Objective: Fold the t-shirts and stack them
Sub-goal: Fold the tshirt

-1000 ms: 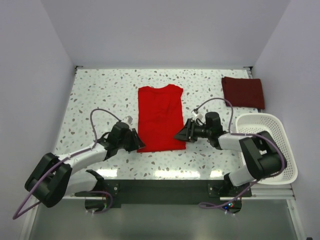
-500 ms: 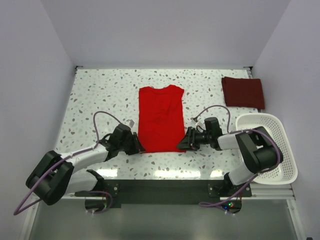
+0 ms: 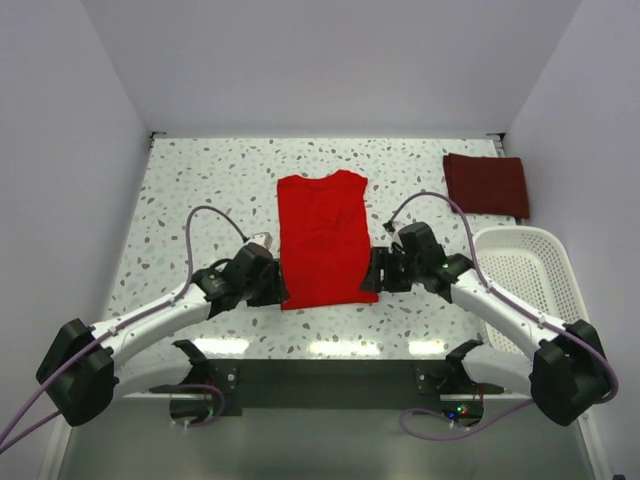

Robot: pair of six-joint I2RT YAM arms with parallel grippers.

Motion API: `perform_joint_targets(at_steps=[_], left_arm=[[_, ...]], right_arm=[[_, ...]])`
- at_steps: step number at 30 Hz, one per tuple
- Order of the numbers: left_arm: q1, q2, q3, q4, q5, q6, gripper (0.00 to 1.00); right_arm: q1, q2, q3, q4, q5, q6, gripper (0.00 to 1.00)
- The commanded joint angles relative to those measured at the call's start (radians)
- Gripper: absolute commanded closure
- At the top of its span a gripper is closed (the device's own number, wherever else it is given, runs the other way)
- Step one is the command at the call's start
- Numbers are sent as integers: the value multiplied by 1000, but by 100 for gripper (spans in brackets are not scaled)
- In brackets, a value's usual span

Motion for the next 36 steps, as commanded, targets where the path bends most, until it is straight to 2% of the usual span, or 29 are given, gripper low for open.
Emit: perform_joint_targets(at_steps=[1,3,11,27,32,35,36], left_arm=[[-55,65,87,-113,-120,20,44],[-60,113,106,-119,-127,25,42],[-72,193,166,-121,-160,48,41],[-78,234,121,-55,-142,44,43],[-80,236,111,-53,-148,43,44],[-80,242,104,-41,-145,44,45],[-80,245,101,-39,-143,44,45]], right_arm=[[74,5,51,-221,285,1,39],[98,35,63,-241,324,15,40],[126,126,85,-182,319,24,46],[138,304,108,-80,355,26,50],[143,345,91,-79,365,12,56],[149,376,96,-96,370,3,64],[150,379,93,-99,372,4,71]])
